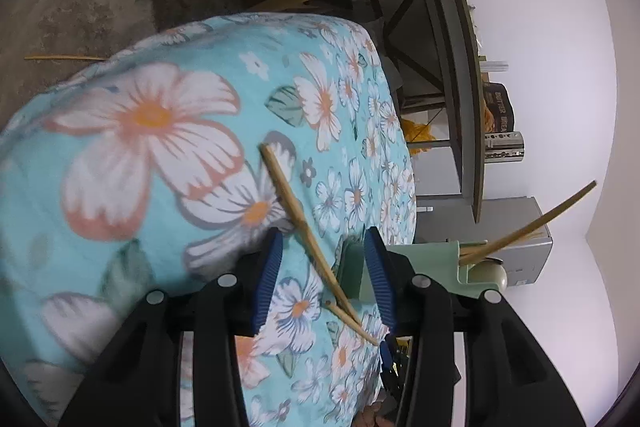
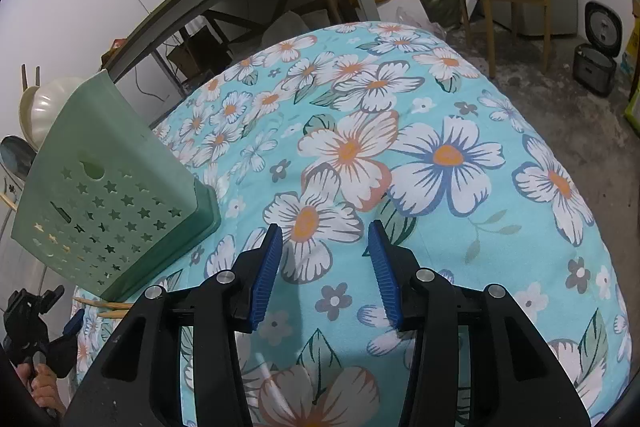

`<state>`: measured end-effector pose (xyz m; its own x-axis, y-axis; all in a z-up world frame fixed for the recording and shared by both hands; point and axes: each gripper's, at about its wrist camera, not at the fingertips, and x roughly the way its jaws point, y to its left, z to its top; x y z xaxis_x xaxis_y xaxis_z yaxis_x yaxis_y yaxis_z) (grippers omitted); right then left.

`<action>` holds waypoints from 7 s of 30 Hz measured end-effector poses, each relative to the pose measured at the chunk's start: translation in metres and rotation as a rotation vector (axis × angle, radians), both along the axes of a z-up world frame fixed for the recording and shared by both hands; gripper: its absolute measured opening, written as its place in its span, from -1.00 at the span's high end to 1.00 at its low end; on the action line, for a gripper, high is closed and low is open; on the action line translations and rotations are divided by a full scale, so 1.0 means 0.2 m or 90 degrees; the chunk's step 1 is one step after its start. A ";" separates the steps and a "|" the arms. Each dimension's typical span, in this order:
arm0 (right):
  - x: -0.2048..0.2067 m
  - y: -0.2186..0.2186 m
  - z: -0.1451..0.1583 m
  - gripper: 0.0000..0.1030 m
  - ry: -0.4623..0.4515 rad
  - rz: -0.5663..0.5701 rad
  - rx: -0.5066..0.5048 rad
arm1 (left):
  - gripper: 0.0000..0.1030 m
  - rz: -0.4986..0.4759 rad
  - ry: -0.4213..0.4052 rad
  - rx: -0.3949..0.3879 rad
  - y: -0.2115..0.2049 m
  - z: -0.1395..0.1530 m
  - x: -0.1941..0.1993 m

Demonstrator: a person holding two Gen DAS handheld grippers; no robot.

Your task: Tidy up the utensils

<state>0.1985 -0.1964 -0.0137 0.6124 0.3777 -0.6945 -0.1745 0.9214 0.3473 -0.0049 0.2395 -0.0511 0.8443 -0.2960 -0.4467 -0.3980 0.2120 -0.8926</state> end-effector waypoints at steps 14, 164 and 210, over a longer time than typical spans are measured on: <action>0.01 -0.03 -0.02 0.13 0.012 0.010 0.037 | 0.74 0.053 0.046 0.118 -0.06 -0.01 0.20; -0.37 0.47 1.41 0.92 -0.339 0.210 0.213 | -0.27 0.148 -0.318 0.557 -0.28 0.97 -0.19; 0.03 0.29 0.37 -0.17 -0.140 0.215 0.099 | 0.04 -0.273 -0.155 0.683 -0.68 0.52 0.22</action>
<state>0.2039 -0.1379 0.0595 0.5628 0.6723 -0.4810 -0.5430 0.7394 0.3982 0.0397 0.1044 0.0531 0.8645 -0.1469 -0.4806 0.0438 0.9747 -0.2191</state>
